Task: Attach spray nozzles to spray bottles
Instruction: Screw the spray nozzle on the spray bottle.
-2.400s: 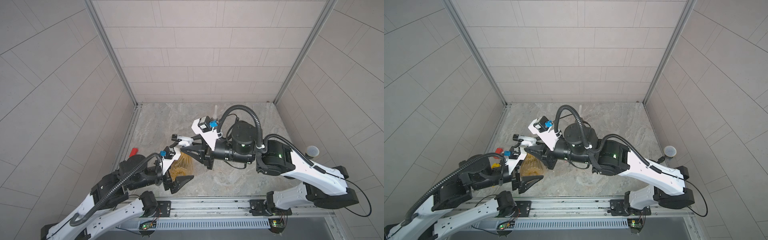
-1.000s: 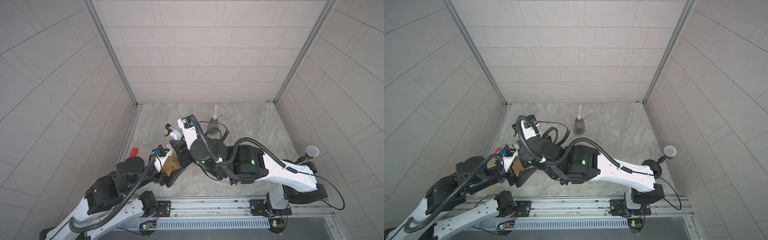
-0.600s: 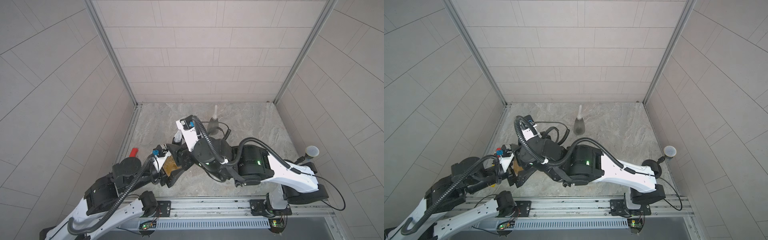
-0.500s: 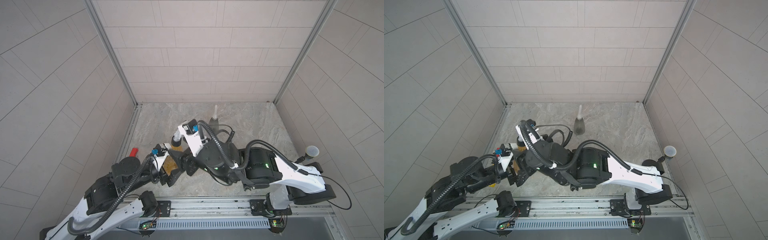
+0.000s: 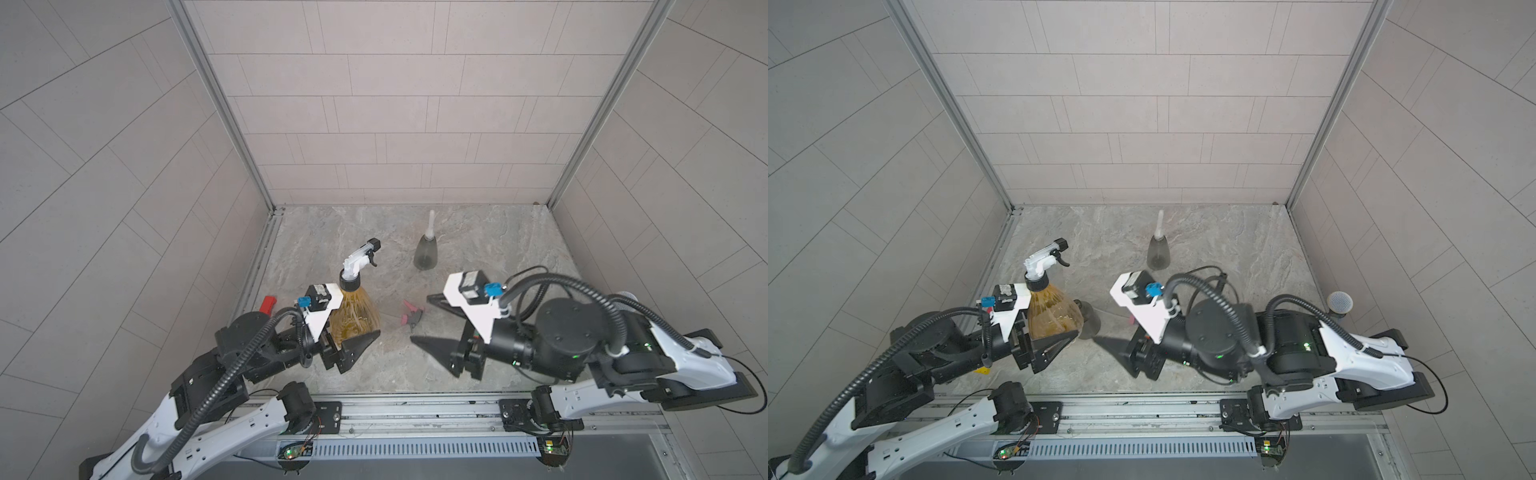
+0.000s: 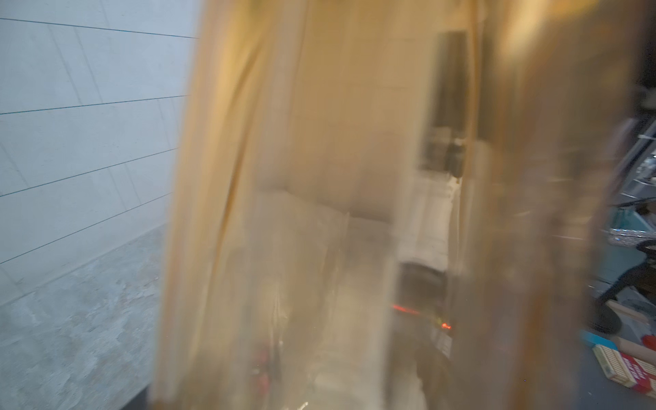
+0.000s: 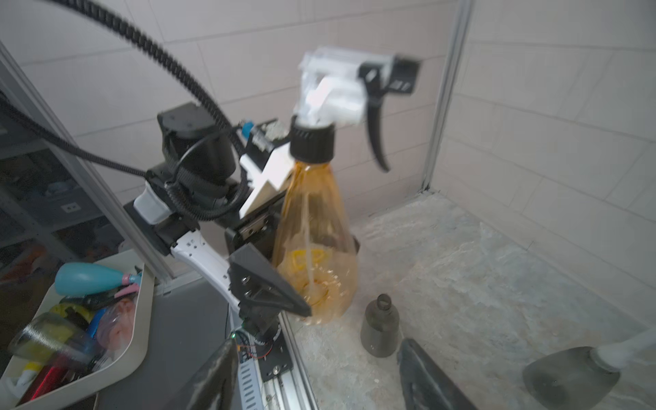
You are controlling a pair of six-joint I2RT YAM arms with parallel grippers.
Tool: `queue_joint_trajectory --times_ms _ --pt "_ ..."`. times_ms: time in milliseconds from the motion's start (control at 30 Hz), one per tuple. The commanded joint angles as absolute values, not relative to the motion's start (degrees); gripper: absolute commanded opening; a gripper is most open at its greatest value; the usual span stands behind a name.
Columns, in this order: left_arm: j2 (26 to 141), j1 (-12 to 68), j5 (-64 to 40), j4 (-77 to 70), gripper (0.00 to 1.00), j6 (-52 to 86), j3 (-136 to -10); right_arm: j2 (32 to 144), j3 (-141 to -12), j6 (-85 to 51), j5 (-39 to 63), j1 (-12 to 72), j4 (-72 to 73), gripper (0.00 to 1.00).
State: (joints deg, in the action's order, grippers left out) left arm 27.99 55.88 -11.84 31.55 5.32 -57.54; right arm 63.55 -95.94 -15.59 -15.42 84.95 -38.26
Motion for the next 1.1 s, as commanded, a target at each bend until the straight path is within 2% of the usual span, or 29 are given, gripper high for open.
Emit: queue_joint_trajectory --times_ms 0,67,167,367,600,700,867,1067 --pt "26.37 55.66 -21.25 26.26 0.00 6.81 -55.56 63.09 -95.99 -13.64 -6.26 74.23 -37.39 0.70" --pt "25.43 55.73 -25.79 23.92 0.00 7.91 -54.31 63.77 -95.26 -14.18 4.66 65.72 -34.91 0.69" --pt "26.03 55.65 -29.86 23.29 0.00 8.70 -53.90 66.87 -98.13 -12.06 13.22 61.70 -33.97 0.66" --pt "28.12 55.66 -32.90 23.72 0.00 8.97 -54.23 73.63 -104.80 -9.32 18.15 61.85 -36.82 0.62" --pt "28.83 55.70 -32.61 24.56 0.00 8.43 -54.08 74.55 -105.62 -8.59 18.92 62.43 -35.77 0.59" --pt "28.83 55.66 -29.94 25.22 0.00 8.17 -54.00 74.27 -106.84 -6.11 16.92 65.30 -37.39 0.58" --pt "28.83 55.64 -23.96 25.84 0.00 7.66 -54.13 73.61 -107.73 -1.78 8.11 74.15 -41.30 0.57" --pt "29.75 55.64 -23.84 25.55 0.00 7.14 -54.56 71.39 -102.73 -0.57 2.75 85.03 -42.33 0.58"
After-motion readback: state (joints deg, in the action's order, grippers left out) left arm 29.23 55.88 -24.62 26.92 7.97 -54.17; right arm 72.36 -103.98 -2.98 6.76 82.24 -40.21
